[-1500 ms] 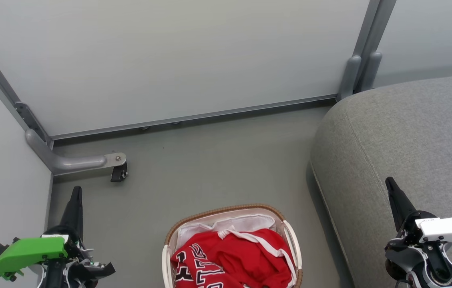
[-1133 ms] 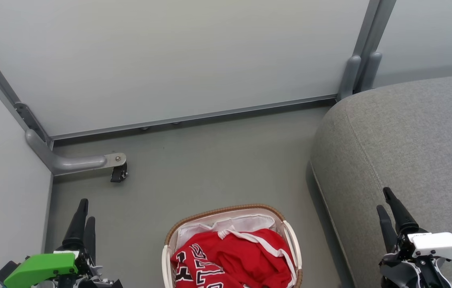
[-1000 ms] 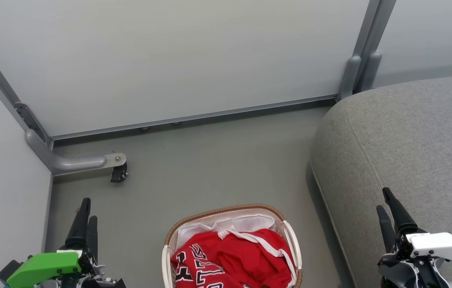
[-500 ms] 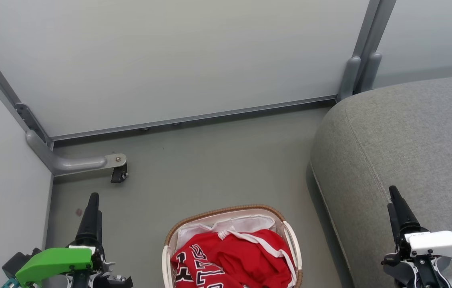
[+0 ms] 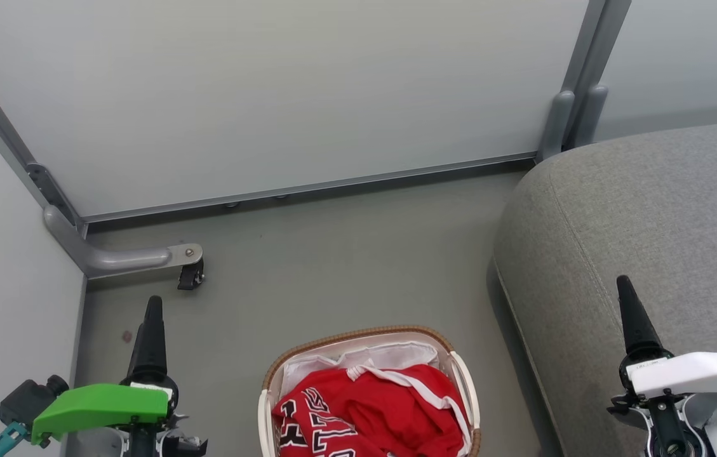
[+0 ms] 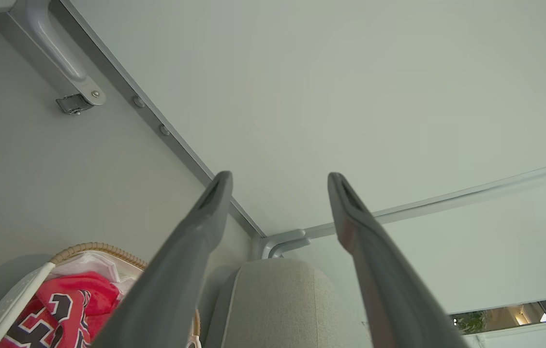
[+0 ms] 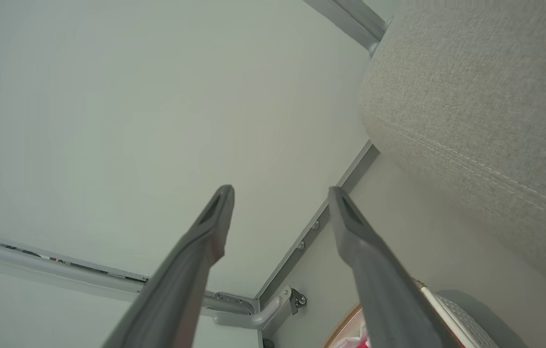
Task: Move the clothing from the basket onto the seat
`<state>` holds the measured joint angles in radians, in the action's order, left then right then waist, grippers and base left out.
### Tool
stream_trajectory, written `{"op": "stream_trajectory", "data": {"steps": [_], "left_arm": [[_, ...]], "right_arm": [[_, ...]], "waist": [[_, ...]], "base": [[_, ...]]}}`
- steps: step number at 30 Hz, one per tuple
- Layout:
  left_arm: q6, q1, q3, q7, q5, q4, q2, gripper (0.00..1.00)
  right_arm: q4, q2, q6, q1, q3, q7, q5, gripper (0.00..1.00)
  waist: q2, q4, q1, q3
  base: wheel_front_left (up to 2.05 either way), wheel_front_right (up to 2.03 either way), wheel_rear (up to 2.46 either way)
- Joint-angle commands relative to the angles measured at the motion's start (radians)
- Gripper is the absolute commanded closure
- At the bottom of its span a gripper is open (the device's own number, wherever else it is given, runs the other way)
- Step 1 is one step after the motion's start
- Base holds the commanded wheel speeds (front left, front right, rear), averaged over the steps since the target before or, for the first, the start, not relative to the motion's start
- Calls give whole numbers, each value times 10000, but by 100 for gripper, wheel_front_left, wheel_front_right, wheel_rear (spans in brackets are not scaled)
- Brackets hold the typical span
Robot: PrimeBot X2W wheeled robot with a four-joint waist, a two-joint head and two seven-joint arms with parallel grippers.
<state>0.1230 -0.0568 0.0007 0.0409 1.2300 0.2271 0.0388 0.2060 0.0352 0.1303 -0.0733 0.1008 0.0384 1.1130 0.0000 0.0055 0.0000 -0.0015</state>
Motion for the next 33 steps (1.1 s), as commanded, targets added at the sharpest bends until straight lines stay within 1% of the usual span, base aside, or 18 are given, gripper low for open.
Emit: {"op": "stream_trajectory", "data": {"steps": [1,6,18,33], "left_arm": [[-62,-179,-30,103,-368,-191,66,0],[-172,-160,-125,274,-1241,-270,74,0],[-385,77,-478,657,-3588,-468,88,0],[-476,328,-621,1068,-5823,-321,104,0]], "right_arm": [[-278,81,4,-23,-45,125,-623,0],[-520,88,3,72,-275,298,-2101,0],[-586,106,4,168,-659,684,-4493,0],[-359,125,4,227,-833,1102,-6608,0]], "waist": [[0,4,0,1],[0,20,0,3],[0,65,0,14],[0,98,0,40]], "base": [[0,0,0],[0,0,0],[0,0,0],[0,0,0]]}}
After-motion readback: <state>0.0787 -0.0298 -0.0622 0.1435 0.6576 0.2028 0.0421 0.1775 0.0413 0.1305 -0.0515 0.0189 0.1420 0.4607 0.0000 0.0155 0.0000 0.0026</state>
